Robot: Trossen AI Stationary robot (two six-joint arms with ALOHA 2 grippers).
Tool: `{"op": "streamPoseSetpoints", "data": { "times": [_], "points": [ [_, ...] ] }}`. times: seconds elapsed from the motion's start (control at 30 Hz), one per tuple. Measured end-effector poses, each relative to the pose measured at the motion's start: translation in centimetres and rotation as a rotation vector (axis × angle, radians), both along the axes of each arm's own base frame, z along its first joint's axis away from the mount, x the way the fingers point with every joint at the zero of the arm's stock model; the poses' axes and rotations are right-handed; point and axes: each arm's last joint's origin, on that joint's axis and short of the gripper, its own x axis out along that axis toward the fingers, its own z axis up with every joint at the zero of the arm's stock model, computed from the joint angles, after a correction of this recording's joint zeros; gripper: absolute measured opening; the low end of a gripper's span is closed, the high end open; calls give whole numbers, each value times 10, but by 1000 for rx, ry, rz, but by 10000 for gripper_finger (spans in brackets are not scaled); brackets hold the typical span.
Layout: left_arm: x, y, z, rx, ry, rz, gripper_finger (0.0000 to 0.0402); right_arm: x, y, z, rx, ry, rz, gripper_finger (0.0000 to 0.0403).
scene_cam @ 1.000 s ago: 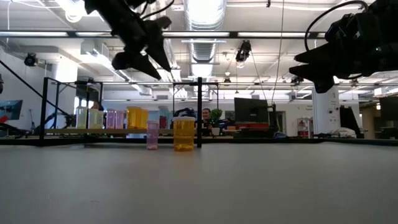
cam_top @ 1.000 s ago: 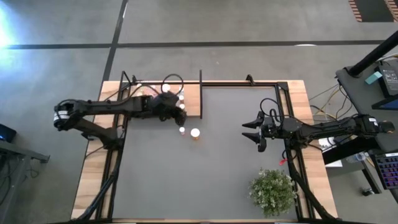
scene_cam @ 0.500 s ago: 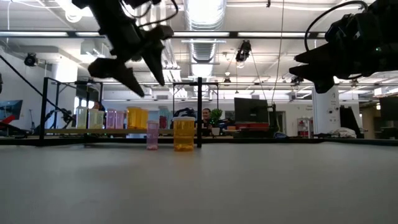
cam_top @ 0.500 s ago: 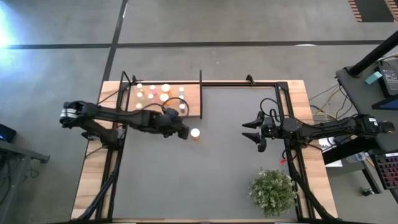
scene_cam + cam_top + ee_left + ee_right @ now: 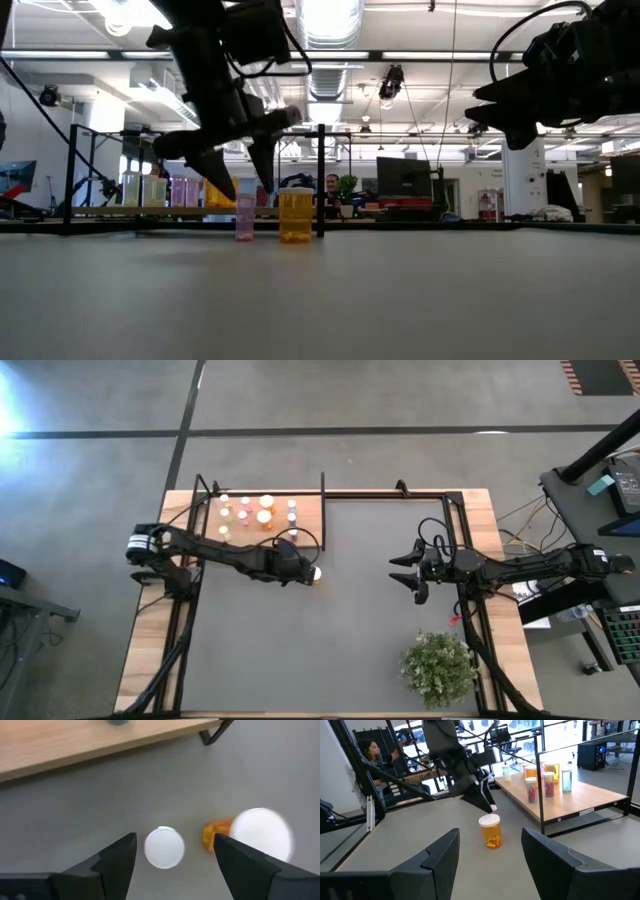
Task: Pick and place medicine bottles onto shelf by color
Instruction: Put the pink pill bottle on the shelf aligned with the other pink pill bottles
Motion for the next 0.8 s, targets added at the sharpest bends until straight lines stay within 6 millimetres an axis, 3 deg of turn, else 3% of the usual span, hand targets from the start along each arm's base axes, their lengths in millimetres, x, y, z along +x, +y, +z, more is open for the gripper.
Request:
{"op": "streamPoseSetpoints", "data": {
  "times": [0.3, 0.8],
  "points": [
    [3, 0, -15, 8, 55, 2, 239, 0, 0, 0, 0, 0, 0, 203],
    [3, 1, -15, 31, 57, 2, 141, 0, 0, 0, 0, 0, 0, 203]
  ]
}}
